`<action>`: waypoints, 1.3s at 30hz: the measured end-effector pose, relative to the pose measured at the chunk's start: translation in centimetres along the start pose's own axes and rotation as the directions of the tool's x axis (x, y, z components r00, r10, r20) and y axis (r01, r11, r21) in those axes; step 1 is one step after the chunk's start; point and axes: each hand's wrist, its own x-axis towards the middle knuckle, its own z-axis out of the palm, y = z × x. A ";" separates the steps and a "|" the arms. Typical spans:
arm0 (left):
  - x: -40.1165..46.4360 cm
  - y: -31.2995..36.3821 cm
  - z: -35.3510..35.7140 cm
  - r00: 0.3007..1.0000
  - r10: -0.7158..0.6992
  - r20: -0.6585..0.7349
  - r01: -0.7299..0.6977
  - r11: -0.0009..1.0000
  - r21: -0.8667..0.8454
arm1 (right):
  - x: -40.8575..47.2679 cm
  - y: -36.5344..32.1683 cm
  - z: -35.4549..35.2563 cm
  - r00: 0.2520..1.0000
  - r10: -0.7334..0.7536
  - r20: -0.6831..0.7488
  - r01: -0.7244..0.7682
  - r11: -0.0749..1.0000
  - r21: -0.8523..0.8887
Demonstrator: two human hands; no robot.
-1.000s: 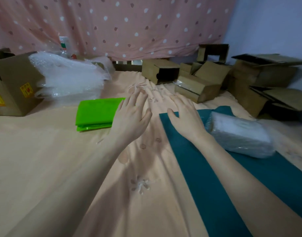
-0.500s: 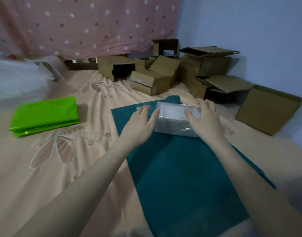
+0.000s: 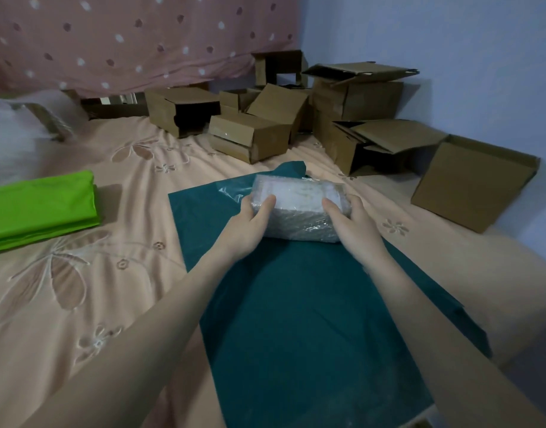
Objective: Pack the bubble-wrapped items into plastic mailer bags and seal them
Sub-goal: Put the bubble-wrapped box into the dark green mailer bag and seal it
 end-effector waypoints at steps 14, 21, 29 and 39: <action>0.9 1.1 -2.8 0.991 0.116 0.062 -0.069 0.860 -0.506 | -0.3 -1.4 -0.5 0.995 -0.078 -0.060 0.098 0.765 0.636; -2.1 2.2 -3.0 0.973 0.145 -0.180 -0.218 0.833 -0.509 | -1.7 -2.9 0.4 0.985 0.165 0.041 -0.155 0.776 0.611; -5.2 1.9 -1.7 0.967 0.154 -0.205 -0.248 0.762 -0.598 | -4.1 -4.9 1.8 0.951 -0.017 0.310 -0.248 0.558 0.792; -7.5 -1.3 -1.7 0.967 0.231 -0.108 -0.239 0.969 -0.066 | -4.6 -4.4 0.4 0.990 0.025 0.136 -0.133 0.446 0.885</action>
